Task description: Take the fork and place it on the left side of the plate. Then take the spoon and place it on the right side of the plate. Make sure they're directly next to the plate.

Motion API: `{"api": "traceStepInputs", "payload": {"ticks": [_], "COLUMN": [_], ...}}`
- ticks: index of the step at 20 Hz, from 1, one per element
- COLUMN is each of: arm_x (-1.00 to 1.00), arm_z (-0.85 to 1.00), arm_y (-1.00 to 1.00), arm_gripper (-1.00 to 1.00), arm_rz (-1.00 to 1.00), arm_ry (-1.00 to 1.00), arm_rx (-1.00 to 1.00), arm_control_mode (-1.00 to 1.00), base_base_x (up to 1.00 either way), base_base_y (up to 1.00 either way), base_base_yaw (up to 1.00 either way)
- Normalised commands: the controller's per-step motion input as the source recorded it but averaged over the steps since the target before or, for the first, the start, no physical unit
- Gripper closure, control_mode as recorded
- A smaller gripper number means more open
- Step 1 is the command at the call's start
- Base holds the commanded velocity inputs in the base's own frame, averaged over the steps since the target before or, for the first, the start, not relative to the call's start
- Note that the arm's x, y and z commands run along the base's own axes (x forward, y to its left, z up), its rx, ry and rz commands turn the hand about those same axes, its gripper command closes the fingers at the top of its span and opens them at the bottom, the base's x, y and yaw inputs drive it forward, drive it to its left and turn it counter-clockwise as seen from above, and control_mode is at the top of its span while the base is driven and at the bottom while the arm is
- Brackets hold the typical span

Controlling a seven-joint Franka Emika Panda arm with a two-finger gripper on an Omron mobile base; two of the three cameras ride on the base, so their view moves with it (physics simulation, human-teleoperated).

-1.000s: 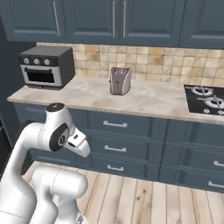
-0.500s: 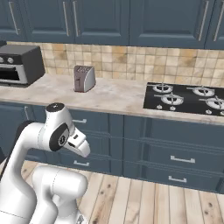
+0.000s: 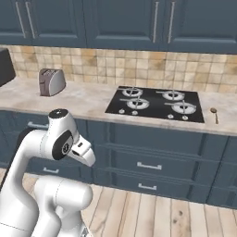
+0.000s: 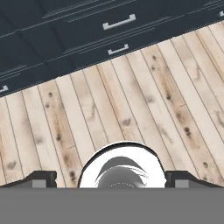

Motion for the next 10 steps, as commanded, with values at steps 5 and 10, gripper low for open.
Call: {"api": "traceStepInputs", "payload": {"ticks": [5,10], "arm_x": [0.0,0.0], "arm_z": [0.0,0.0], "arm_y": [0.0,0.0], "arm_gripper": [-1.0,-1.0], "arm_rz": [0.0,0.0], "arm_ry": [0.0,0.0], "arm_rx": [0.0,0.0], "arm_control_mode": [1.0,1.0], "base_base_x": [0.32,0.41], "base_base_y": [-1.0,-1.0], "base_base_yaw": [0.01,0.05]}}
